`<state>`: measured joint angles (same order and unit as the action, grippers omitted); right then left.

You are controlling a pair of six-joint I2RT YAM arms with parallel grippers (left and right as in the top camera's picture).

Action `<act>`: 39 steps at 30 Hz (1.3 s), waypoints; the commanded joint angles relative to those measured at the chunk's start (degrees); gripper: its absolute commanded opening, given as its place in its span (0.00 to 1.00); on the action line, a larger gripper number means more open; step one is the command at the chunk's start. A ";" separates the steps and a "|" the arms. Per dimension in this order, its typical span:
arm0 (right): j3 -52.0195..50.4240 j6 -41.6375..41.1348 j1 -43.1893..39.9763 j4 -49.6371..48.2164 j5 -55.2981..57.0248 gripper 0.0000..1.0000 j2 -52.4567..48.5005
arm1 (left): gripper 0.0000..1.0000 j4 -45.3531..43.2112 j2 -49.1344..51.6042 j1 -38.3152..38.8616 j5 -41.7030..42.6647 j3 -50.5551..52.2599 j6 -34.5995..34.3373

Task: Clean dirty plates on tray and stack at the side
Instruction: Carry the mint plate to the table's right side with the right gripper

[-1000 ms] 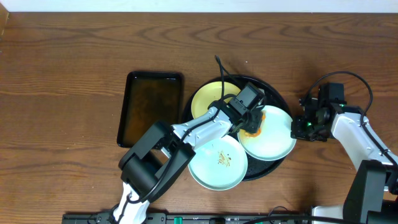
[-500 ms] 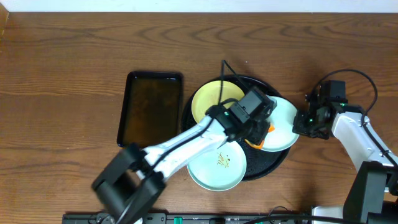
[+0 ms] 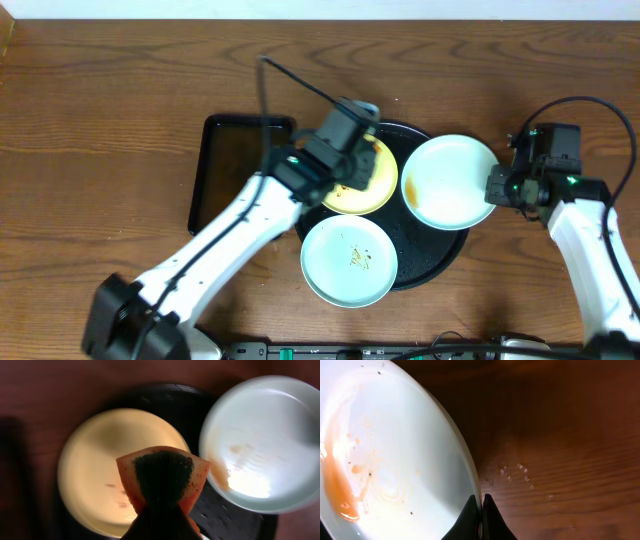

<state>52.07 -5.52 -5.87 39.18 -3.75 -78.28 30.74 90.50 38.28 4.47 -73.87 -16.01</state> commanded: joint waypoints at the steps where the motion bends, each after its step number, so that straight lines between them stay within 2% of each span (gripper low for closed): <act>1: 1.51 3.15 2.40 -0.13 4.50 0.01 5.60 | 0.08 1.53 -4.44 -4.85 -2.40 0.02 1.09; 6: 1.51 3.48 9.35 -0.17 23.69 0.01 10.43 | 0.07 5.42 -6.71 -11.72 -2.38 0.02 -1.79; 15: 1.51 3.02 25.97 -2.03 52.11 0.01 10.01 | 0.07 9.25 -6.93 -21.44 -1.95 0.02 -2.73; 19: 1.51 4.22 34.40 -4.22 59.91 0.01 9.44 | 0.07 9.35 -6.93 -23.23 -1.95 0.02 -2.73; 24: 1.51 7.17 40.74 -6.23 66.53 0.01 8.24 | 0.08 9.51 -6.93 -23.61 -1.97 0.02 -2.73; 29: 1.51 6.69 40.59 -7.82 70.34 0.01 7.87 | 0.07 9.53 -6.93 -23.61 -1.97 0.02 -2.73; 32: 1.51 2.38 37.55 -8.61 69.68 0.01 7.87 | 0.08 9.53 -6.93 -23.61 -1.97 0.02 -2.73; 35: 1.51 -1.57 32.06 -8.57 66.25 0.01 7.87 | 0.07 9.53 -6.93 -23.61 -1.97 0.02 -2.73; 39: 1.49 -5.11 20.20 -8.26 53.59 0.01 7.87 | 0.08 9.55 -6.93 -23.58 -1.95 0.13 -2.73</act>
<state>52.47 -5.43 20.40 30.79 57.01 -70.46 40.18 84.36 14.98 2.63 -73.87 -18.22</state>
